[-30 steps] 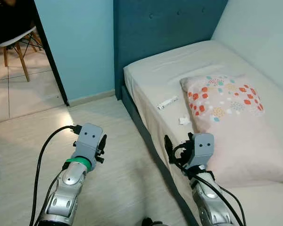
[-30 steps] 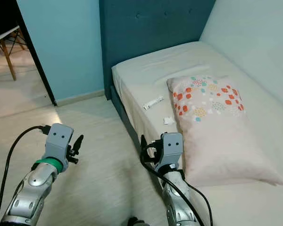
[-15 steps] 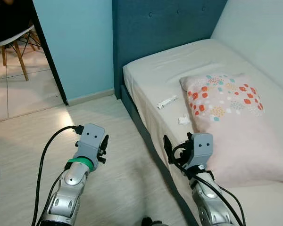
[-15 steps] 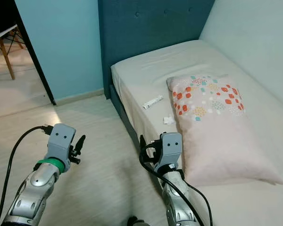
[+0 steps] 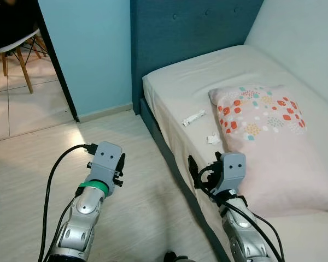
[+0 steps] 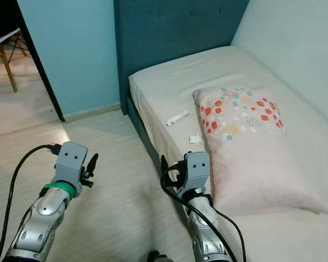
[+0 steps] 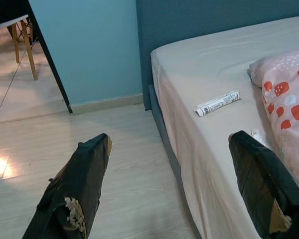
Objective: Clean up the room
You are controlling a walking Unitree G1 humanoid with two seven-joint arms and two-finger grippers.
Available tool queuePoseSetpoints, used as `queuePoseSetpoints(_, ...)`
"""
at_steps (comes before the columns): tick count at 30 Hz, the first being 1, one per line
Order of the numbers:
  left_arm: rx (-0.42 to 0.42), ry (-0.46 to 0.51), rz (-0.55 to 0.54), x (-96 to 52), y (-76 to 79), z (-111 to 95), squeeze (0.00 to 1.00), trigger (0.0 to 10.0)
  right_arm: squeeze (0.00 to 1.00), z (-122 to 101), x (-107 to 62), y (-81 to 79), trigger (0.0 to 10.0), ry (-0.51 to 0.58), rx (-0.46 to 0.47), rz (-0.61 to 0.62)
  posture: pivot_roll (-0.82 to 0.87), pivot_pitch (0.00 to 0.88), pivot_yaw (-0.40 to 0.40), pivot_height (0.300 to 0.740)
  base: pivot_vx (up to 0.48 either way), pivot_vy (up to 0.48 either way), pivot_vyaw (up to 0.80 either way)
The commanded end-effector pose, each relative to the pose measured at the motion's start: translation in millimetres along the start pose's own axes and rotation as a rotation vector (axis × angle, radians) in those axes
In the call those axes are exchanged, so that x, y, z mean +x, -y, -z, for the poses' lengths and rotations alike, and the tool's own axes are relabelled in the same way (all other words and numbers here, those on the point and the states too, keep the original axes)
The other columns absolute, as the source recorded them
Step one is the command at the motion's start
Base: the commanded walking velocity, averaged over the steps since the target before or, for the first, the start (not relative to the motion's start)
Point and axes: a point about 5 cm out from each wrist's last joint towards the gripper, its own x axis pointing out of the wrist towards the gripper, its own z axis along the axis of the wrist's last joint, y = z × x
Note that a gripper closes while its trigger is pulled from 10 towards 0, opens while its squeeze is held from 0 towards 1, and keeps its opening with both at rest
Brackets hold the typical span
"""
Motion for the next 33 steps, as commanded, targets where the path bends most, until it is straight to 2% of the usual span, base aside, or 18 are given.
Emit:
queuePoseSetpoints(1,0.001,-0.011,0.007,1.2,5.7,3.8,0.0,10.0,0.0,6.8,-3.2,1.9,10.0,-0.033,0.0,-0.001,0.07,0.131,-0.035,0.74,0.48,0.0,0.0)
queuePoseSetpoints(22,0.006,0.002,0.001,4.1,6.2,2.2,0.0,10.0,0.0,7.1,-3.1,0.4,10.0,-0.029,0.007,-0.014,0.07,0.128,-0.033,0.74,0.48,0.0,0.0)
queuePoseSetpoints(33,0.008,0.001,0.007,4.7,6.8,2.1,0.0,10.0,0.0,8.6,-3.6,1.2,10.0,-0.039,0.014,-0.013,0.07,0.134,-0.03,0.74,0.339,0.0,0.0)
